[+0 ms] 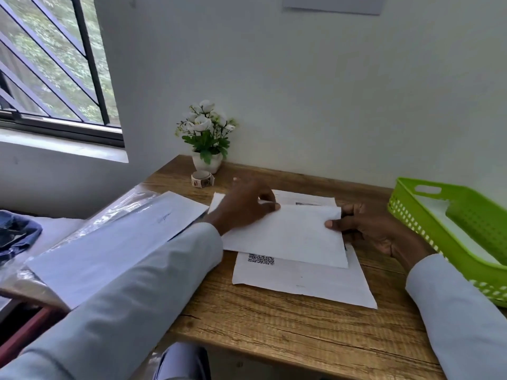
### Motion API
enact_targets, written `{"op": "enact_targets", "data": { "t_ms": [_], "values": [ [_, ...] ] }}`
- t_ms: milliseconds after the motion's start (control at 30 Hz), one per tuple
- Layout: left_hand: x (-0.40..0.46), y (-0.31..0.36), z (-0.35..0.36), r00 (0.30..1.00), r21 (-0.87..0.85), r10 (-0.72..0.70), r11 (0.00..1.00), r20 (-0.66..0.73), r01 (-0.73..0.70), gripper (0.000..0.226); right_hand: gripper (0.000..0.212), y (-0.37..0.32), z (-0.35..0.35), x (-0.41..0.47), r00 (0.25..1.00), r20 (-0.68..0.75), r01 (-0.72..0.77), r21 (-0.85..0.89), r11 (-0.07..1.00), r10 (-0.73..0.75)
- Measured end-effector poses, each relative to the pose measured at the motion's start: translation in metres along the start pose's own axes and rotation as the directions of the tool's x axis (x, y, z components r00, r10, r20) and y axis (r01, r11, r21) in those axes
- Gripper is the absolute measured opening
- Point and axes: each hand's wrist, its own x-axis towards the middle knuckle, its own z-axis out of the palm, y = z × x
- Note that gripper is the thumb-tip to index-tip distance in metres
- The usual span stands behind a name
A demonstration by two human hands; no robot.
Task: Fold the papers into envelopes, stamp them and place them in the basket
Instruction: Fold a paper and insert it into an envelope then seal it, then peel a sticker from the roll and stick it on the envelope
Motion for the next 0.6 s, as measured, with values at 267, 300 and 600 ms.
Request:
{"op": "enact_targets", "data": {
  "t_ms": [267,300,600],
  "values": [
    [-0.009,-0.008,0.023,0.998,-0.095,-0.049,0.994,0.031,0.052,0.017,0.018,-0.059,0.029,0.025,0.869,-0.281,0.062,-0.754,0.654,-0.407],
    [-0.01,-0.008,0.023,0.998,-0.111,-0.058,0.992,0.031,0.061,0.017,0.016,-0.068,0.044,0.031,0.847,-0.253,0.143,-0.738,0.66,-0.467],
    [-0.013,-0.01,0.018,0.998,-0.227,-0.051,0.972,0.025,0.056,0.02,0.014,-0.099,0.173,0.12,0.832,0.054,0.476,-0.583,0.659,-0.553]
  ]
}}
